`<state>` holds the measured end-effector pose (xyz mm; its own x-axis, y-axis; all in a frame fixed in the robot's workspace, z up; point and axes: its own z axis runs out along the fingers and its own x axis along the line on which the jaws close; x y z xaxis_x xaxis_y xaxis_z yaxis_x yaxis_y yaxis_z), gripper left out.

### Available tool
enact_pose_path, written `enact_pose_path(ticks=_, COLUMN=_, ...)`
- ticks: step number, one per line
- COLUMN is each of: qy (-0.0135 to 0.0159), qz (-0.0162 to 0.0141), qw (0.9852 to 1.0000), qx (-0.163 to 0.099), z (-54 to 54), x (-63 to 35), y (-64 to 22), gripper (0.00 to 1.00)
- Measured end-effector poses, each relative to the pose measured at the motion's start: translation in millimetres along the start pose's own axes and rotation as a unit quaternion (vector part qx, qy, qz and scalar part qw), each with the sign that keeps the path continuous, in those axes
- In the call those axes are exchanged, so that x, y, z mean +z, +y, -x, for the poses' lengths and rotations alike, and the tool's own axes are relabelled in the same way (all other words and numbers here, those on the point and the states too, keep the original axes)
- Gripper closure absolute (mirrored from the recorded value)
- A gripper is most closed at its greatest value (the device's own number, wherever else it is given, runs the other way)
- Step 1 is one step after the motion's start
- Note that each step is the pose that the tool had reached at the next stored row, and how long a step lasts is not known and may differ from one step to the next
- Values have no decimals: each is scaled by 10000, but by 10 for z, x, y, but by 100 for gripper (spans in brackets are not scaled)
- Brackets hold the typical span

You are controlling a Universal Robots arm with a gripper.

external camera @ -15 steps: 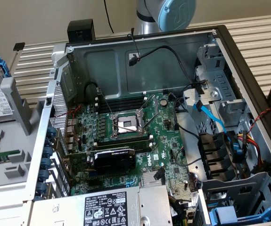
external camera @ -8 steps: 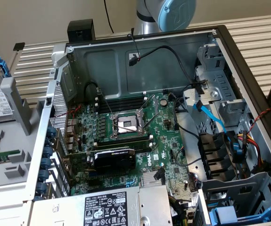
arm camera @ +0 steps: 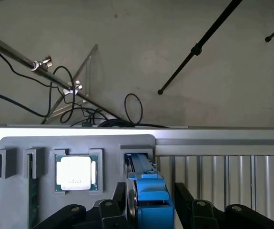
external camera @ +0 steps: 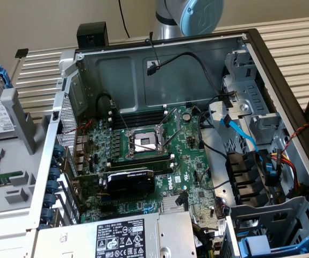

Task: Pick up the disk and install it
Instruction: 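Pick up the disk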

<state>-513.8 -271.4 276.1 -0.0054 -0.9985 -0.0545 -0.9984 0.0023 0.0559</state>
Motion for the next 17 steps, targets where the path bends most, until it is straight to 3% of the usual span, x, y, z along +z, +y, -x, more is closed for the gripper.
enact_pose_path(ticks=4, qy=51, qz=1, qw=10000, qx=5, z=0, x=-1, y=0, gripper=47)
enact_pose_path(ticks=14, qy=52, qz=2, qw=10000, qx=6, z=1, x=0, y=0, gripper=47)
enact_pose_path(ticks=17, qy=52, qz=2, qw=10000, qx=6, z=1, x=2, y=0, gripper=56)
